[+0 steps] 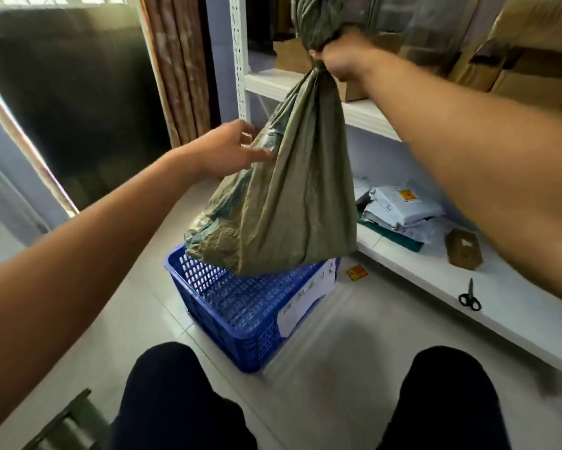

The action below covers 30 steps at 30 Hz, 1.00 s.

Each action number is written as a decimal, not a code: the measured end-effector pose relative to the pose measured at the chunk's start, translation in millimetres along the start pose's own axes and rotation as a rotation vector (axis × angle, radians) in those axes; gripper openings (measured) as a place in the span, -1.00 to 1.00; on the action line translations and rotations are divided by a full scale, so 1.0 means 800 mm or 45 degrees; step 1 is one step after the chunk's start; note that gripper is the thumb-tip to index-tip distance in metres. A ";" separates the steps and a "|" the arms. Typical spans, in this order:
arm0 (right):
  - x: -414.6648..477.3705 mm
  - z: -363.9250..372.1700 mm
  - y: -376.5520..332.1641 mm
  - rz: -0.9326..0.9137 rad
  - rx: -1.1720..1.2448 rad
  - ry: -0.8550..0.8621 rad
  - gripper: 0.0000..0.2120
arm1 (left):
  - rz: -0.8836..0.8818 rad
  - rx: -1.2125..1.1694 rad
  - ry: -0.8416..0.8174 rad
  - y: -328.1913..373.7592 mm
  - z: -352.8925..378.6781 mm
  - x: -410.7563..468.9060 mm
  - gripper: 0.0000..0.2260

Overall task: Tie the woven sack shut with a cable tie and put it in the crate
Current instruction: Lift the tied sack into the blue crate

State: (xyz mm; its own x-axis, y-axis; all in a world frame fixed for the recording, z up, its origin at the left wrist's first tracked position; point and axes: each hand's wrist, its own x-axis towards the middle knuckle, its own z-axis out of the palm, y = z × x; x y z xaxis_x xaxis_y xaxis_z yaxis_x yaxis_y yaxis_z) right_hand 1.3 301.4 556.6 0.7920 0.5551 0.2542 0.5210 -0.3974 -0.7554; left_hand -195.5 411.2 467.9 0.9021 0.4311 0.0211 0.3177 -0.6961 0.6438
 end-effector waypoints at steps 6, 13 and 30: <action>0.048 0.074 0.049 -0.059 -0.043 -0.052 -0.57 | -0.143 0.273 -0.128 -0.057 0.024 0.030 -0.10; 0.029 0.126 0.083 -0.117 -0.186 -0.075 -0.69 | -0.303 -0.207 -0.062 -0.098 0.059 0.069 -0.31; 0.091 0.204 0.131 -0.105 -0.292 -0.418 -0.70 | -0.263 -0.042 -0.044 -0.149 0.088 0.146 -0.60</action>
State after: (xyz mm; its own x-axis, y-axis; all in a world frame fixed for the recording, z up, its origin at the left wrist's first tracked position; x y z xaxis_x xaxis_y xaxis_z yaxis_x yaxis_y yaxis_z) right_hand 61.2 419.5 397.1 0.6198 0.7813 0.0739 0.6656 -0.4735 -0.5768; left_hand -107.6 503.8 340.2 0.8286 0.5421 -0.1398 0.4874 -0.5757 0.6565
